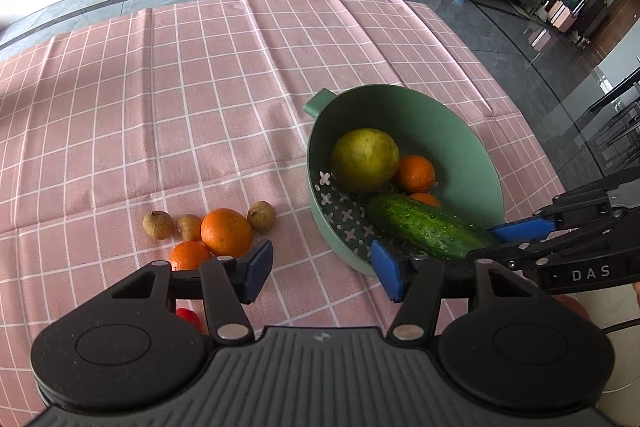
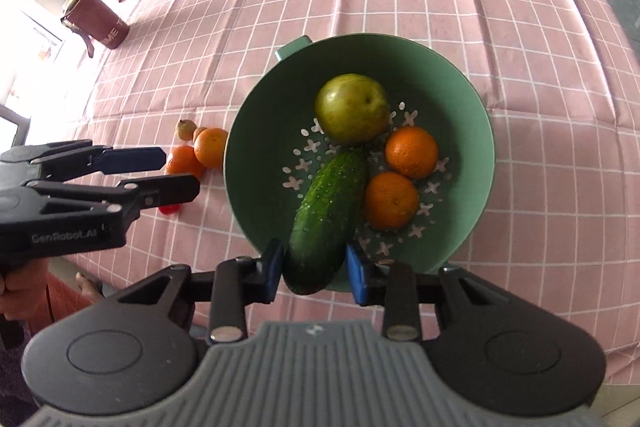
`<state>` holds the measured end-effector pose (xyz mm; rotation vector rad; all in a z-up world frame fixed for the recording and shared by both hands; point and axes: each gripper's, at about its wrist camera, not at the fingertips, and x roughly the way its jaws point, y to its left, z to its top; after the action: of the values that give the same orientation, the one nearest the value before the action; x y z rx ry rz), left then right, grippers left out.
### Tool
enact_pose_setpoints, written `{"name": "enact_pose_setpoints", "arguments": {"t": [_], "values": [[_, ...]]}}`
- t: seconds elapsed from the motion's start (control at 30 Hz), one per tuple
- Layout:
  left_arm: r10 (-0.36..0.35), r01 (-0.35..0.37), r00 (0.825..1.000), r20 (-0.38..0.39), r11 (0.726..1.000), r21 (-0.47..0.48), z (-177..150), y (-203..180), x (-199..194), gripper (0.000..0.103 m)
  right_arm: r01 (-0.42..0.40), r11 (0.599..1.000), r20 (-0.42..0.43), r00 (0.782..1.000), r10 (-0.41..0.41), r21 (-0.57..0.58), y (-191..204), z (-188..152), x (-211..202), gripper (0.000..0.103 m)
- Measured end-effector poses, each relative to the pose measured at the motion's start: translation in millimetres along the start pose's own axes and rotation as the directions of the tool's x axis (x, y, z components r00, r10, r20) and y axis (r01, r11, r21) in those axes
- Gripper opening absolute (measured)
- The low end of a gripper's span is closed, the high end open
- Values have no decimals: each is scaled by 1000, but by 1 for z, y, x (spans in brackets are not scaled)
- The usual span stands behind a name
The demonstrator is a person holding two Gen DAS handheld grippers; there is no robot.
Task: Organize fruits
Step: 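Withdraw both tools from the colander toward the remaining fruit, then grasp an orange with the right tool while the left tool grasps another orange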
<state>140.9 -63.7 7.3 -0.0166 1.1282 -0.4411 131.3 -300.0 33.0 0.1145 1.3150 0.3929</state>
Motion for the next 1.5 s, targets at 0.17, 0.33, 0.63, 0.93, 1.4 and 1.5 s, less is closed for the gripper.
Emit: {"name": "enact_pose_setpoints", "arguments": {"t": [0.17, 0.33, 0.63, 0.93, 1.4, 1.5], "values": [[4, -4, 1000, 1, 1000, 16, -2, 0, -3, 67, 68, 996, -37, 997, -70, -53, -3, -2, -1, 27], [24, -24, 1000, 7, 999, 35, -4, 2, -11, 67, 101, 993, -30, 994, -103, -61, -2, -3, -1, 30], [44, -48, 997, 56, 997, 64, -7, 17, -34, 67, 110, 992, 90, 991, -104, -66, 13, 0, -21, 37], [70, -79, 986, 148, 995, 58, -19, 46, -57, 67, 39, 990, 312, 950, 5, -134, 72, -3, -18, 37], [72, -92, 985, 160, 988, 125, -56, 69, -37, 65, 165, 926, 435, 900, -1, -340, 137, -35, 49, 37], [57, -72, 988, 144, 992, 100, -56, 75, -26, 63, 194, 903, 416, 909, -18, -384, 141, -35, 62, 36]]}}
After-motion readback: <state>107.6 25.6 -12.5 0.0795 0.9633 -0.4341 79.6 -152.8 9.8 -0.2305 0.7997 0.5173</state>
